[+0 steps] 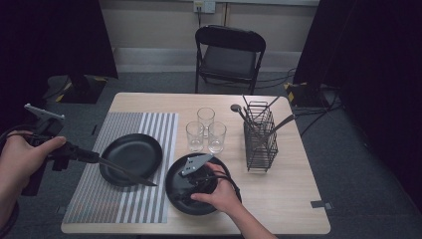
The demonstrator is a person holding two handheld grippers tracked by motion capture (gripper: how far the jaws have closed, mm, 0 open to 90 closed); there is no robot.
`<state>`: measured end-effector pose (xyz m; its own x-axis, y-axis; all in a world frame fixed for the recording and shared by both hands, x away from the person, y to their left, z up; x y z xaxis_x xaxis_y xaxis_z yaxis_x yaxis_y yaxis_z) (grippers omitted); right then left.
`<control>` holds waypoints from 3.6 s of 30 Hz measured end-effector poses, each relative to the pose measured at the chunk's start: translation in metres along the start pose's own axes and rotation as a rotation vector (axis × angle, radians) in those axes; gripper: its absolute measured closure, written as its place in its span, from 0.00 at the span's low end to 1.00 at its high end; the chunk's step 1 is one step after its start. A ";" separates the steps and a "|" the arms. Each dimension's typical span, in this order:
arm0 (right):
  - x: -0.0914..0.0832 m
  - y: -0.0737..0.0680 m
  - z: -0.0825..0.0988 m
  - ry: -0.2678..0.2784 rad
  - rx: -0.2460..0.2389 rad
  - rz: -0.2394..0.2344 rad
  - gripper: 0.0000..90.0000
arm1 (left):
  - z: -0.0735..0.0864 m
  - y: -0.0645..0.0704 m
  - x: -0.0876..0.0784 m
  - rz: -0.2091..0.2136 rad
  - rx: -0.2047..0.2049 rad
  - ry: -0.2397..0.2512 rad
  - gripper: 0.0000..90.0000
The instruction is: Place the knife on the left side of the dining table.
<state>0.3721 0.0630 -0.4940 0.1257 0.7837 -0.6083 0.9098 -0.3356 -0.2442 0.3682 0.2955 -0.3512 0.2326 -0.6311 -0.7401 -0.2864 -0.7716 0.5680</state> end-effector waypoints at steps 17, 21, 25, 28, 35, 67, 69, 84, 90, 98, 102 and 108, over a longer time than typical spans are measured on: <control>0.020 -0.014 -0.003 -0.004 0.014 -0.042 0.26 | 0.009 -0.010 0.000 -0.006 -0.010 -0.004 0.93; 0.024 -0.017 -0.004 -0.006 0.018 -0.045 0.27 | 0.010 -0.012 0.000 -0.020 0.003 -0.009 0.93; 0.030 -0.020 -0.003 -0.011 0.010 -0.049 0.28 | 0.012 -0.012 0.002 -0.011 -0.009 -0.009 0.93; 0.034 -0.022 -0.001 -0.017 0.011 -0.054 0.28 | 0.013 -0.014 0.003 -0.013 -0.013 -0.012 0.93; 0.041 -0.027 0.001 -0.023 0.009 -0.069 0.30 | 0.014 -0.015 0.004 -0.013 -0.017 -0.012 0.93; 0.078 -0.035 0.002 -0.062 -0.033 -0.085 0.62 | 0.031 -0.016 0.013 -0.004 0.001 -0.048 0.93; 0.080 -0.036 0.002 -0.067 -0.040 -0.084 0.64 | 0.032 -0.016 0.014 0.011 -0.010 -0.048 0.93; 0.089 -0.039 0.005 -0.107 -0.069 -0.093 0.75 | 0.036 -0.019 0.021 0.022 -0.013 -0.064 0.93; 0.093 -0.039 0.007 -0.144 -0.089 -0.085 0.79 | 0.036 -0.019 0.022 0.027 -0.007 -0.066 0.93; 0.095 -0.039 0.009 -0.173 -0.095 -0.082 0.83 | 0.037 -0.023 0.025 0.024 -0.019 -0.062 0.93; 0.096 -0.038 0.010 -0.185 -0.094 -0.082 0.84 | 0.037 -0.025 0.026 0.018 -0.015 -0.061 0.93; 0.098 -0.038 0.011 -0.189 -0.099 -0.078 0.84 | 0.037 -0.026 0.027 0.017 -0.011 -0.067 0.93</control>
<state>0.3455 0.1465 -0.5524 -0.0144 0.6900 -0.7236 0.9493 -0.2179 -0.2267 0.3475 0.3016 -0.3997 0.1650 -0.6376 -0.7525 -0.2795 -0.7619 0.5843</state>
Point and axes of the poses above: each handheld gripper's, and its own axes: x roughly forward along the jaws, z roughly out of its underside, y roughly to its right, the point moved 10 cm from there along x, roughly forward along the jaws, and after that the axes turned 10 degrees about x, right-handed, at the moved point
